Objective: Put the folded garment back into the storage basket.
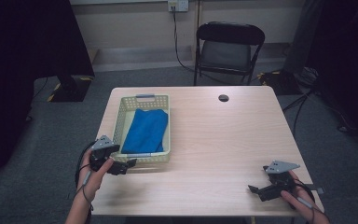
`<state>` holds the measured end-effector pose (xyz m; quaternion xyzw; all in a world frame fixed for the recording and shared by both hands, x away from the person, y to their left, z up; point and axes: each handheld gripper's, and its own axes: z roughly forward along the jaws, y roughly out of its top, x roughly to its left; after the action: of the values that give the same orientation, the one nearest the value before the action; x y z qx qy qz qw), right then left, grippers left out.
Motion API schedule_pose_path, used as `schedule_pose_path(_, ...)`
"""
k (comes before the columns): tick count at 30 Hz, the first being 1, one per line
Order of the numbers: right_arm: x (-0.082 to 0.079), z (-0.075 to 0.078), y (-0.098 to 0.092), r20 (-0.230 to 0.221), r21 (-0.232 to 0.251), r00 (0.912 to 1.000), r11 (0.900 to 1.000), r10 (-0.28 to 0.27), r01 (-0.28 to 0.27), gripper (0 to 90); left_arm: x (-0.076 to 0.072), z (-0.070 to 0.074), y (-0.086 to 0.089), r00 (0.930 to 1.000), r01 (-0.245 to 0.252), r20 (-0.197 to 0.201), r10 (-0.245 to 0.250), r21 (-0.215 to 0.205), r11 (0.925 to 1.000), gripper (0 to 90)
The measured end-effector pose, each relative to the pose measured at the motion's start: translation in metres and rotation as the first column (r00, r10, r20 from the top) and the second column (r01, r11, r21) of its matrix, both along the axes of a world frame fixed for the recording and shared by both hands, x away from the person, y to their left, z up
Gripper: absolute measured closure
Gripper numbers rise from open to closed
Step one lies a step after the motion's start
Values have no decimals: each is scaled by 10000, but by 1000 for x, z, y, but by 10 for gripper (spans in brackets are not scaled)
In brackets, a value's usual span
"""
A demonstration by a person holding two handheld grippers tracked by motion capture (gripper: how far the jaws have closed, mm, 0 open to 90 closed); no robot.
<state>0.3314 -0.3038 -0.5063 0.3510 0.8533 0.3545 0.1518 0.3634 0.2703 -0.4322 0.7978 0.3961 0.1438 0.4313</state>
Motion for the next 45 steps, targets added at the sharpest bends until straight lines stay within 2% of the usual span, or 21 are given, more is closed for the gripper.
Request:
schedule_pose_path(8, 0, 0, 0, 1, -1, 10000, 10000, 1, -1, 0, -3, -6, 6, 9999, -151, -7, 151, 239, 9996, 36)
schedule_pose_path(12, 0, 0, 0, 1, -1, 10000, 10000, 0, 0, 0, -3, -8, 9, 9998, -149, 116, 150, -53, 9999, 39)
schedule_pose_path(15, 0, 0, 0, -2, -1, 10000, 10000, -1, 1, 0, -4, -8, 10, 9998, -40, 209, 40, 17, 10000, 32)
schedule_pose_path(25, 0, 0, 0, 0, -2, 10000, 10000, 1, -1, 0, -10, -2, 24, 9974, -476, 530, 484, -171, 9987, 32)
schedule_pose_path(29, 0, 0, 0, 0, -1, 10000, 10000, 1, -1, 0, -10, -5, 32, 9965, -739, 375, 743, -128, 9972, 31)
schedule_pose_path(32, 0, 0, 0, -1, 0, 10000, 10000, -1, 1, 0, -9, -14, 37, 9952, -949, 245, 942, 254, 9952, 31)
schedule_pose_path(38, 0, 0, 0, -2, 2, 10000, 10000, 0, 0, 0, -6, -29, 43, 9940, -1085, -58, 1089, 432, 9932, 31)
schedule_pose_path(40, 0, 0, 0, -5, 1, 10000, 10000, -4, 4, 0, -5, -34, 43, 9955, -933, -122, 940, 519, 9943, 31)
schedule_pose_path(45, 0, 0, 0, -1, -1, 10000, 10000, 0, 0, 0, -3, -48, 46, 9941, -961, -448, 989, 597, 9936, 31)
